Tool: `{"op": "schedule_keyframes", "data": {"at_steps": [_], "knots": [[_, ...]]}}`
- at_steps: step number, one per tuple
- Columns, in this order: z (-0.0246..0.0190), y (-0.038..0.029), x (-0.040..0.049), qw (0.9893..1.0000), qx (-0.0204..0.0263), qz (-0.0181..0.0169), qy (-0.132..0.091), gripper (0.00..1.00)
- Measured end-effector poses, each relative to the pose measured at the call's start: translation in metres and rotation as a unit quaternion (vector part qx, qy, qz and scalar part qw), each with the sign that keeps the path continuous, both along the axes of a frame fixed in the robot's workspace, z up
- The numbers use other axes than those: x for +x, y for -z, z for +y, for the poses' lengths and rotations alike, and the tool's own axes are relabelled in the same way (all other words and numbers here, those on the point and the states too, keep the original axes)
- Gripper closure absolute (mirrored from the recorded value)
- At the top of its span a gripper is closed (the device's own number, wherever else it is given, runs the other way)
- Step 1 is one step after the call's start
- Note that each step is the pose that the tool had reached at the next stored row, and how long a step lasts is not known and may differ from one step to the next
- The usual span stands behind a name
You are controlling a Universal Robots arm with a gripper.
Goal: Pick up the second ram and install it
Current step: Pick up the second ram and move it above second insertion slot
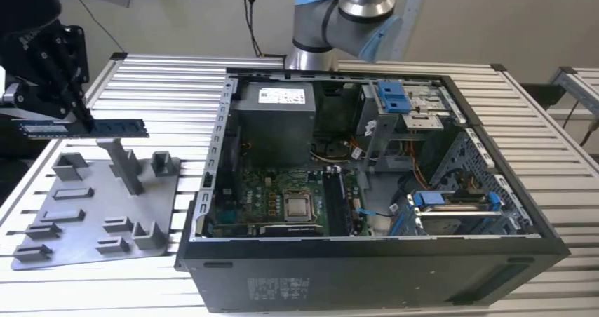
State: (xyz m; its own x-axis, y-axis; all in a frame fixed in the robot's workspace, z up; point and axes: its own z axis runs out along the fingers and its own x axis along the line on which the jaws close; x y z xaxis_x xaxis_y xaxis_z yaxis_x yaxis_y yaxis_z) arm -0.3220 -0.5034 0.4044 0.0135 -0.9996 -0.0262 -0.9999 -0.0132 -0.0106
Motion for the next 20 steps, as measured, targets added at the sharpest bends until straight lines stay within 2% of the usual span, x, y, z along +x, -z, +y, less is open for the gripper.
{"op": "schedule_keyframes", "data": {"at_steps": [20], "knots": [[0.0000,0.0000,0.0857,1.0000,0.0003,0.0000,0.000,0.86]]}}
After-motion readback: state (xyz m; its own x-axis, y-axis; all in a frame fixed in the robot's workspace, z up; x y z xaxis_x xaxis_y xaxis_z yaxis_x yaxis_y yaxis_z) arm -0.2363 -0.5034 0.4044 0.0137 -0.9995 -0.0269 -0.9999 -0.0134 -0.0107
